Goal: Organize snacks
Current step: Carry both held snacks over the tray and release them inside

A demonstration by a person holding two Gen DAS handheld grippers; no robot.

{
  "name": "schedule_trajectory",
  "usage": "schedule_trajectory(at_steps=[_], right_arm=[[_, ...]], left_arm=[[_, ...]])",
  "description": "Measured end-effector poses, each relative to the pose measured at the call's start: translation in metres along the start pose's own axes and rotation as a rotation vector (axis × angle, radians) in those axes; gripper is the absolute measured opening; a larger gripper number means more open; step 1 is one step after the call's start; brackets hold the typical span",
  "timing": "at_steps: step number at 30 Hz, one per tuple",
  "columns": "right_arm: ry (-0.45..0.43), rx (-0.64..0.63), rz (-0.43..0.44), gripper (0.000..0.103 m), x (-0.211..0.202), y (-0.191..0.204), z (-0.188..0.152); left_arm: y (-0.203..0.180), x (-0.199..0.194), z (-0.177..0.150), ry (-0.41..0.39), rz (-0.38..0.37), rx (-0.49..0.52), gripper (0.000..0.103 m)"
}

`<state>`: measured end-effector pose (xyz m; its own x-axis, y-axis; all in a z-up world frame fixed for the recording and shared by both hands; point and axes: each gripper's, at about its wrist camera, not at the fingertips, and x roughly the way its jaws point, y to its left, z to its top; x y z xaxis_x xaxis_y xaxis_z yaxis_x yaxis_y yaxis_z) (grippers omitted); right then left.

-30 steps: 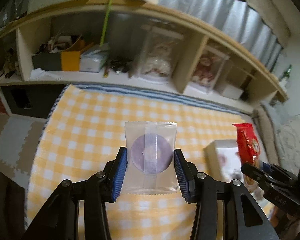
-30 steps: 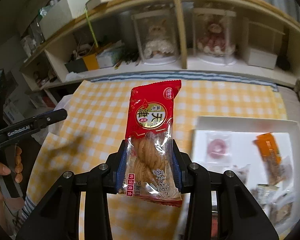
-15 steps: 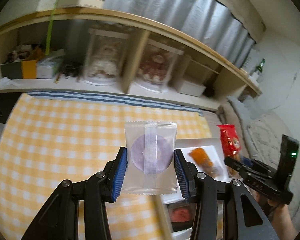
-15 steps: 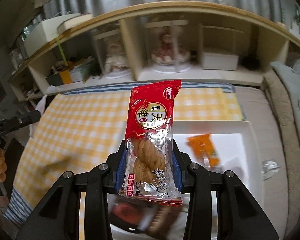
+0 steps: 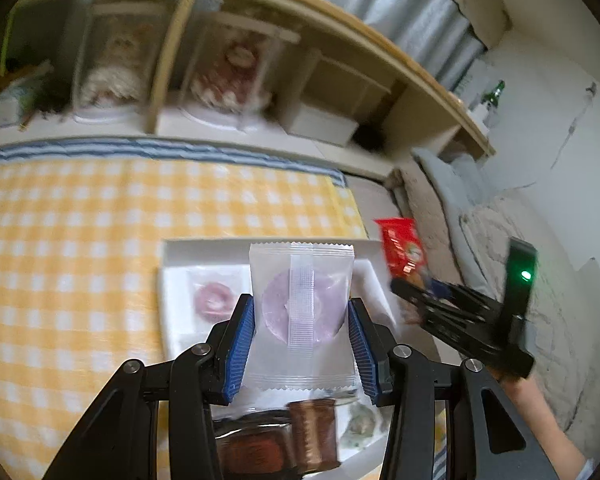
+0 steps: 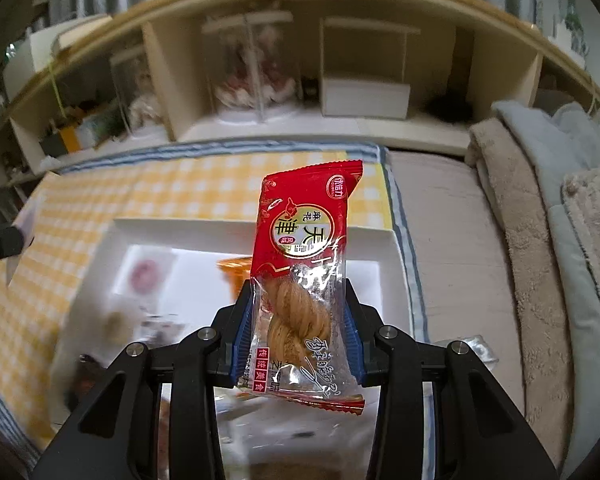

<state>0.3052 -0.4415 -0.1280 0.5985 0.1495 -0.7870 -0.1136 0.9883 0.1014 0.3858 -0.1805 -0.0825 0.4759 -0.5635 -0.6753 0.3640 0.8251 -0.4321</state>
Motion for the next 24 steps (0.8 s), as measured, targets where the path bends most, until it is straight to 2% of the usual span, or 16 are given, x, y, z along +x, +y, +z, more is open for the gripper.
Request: schedule_trajectory(at_steps=[7, 13, 15, 19, 24], right_arm=[[0.051, -0.033, 0.075, 0.040, 0.042, -0.018, -0.003], [0.147, -0.069, 0.119, 0.039, 0.065, -0.021, -0.014], [0.164, -0.075, 0.130, 0.038, 0.065, -0.021, -0.015], [0.257, -0.082, 0.137, 0.038, 0.068, -0.016, -0.023], [0.299, -0.075, 0.134, 0.038, 0.054, -0.014, -0.036]], left_arm=[[-0.003, 0.064, 0.011, 0.053, -0.035, -0.030, 0.045], [0.000, 0.103, 0.018, 0.084, -0.045, -0.050, 0.045], [-0.003, 0.110, 0.016, 0.090, -0.049, -0.056, 0.045], [-0.005, 0.126, 0.013, 0.110, -0.061, -0.072, 0.045], [-0.003, 0.137, 0.014, 0.121, -0.076, -0.105, 0.045]])
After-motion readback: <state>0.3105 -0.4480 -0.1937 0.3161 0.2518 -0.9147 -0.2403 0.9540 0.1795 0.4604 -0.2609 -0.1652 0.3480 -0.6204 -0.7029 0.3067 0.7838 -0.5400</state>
